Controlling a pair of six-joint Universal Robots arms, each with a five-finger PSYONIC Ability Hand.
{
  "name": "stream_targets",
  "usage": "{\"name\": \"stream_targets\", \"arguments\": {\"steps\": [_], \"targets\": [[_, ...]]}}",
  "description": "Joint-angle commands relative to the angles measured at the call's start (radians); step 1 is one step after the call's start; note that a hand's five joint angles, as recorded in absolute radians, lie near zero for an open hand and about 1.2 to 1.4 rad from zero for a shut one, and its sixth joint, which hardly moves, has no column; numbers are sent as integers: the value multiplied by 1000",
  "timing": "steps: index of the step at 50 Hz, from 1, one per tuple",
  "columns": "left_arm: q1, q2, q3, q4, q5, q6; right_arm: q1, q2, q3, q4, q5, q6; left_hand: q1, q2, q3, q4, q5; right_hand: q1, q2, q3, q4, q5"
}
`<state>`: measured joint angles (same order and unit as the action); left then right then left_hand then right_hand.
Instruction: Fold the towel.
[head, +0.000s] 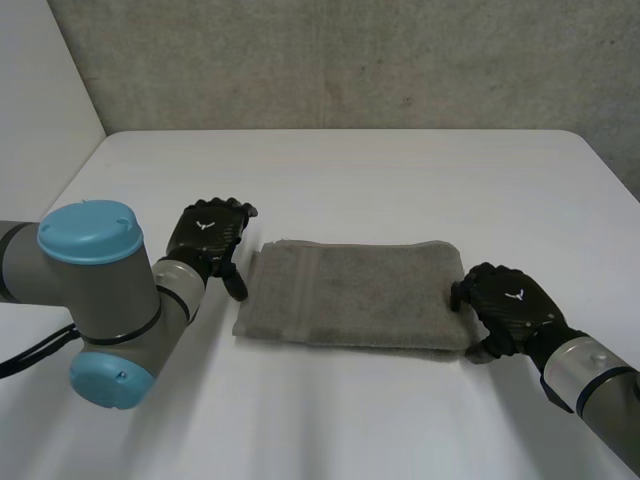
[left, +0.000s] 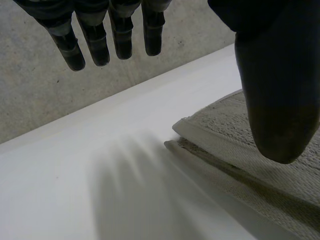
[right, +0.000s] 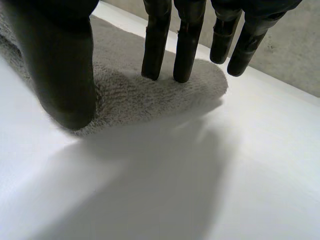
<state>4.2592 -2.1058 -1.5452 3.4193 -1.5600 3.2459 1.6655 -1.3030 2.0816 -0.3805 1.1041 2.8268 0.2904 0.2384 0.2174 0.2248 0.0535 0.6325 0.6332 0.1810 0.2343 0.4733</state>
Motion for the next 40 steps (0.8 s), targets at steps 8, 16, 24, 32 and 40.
{"name": "stream_targets", "arguments": {"steps": [8,16,24,32,40], "targets": [[-2,18,-15,0,0,-6,-12,22,6,-14,-13,11,-116,-64,-43,-50,-53,368,368,-7,-60,353],[4,32,-18,-2,2,-37,-58,22,5,-15,-59,5,-116,-64,-43,-50,-53,764,763,-7,-60,748],[27,79,-22,-8,2,-80,-189,-34,2,2,-112,-23,-116,-64,-43,-50,-53,764,763,-7,-60,748],[45,107,-36,-3,5,-98,-290,-130,-67,92,-150,-152,-116,-64,-43,-50,-53,764,763,-7,-60,748],[47,107,-39,-2,5,-100,82,-136,-178,104,-130,-89,-116,-64,-43,-50,-53,764,763,-7,-60,748]]}}
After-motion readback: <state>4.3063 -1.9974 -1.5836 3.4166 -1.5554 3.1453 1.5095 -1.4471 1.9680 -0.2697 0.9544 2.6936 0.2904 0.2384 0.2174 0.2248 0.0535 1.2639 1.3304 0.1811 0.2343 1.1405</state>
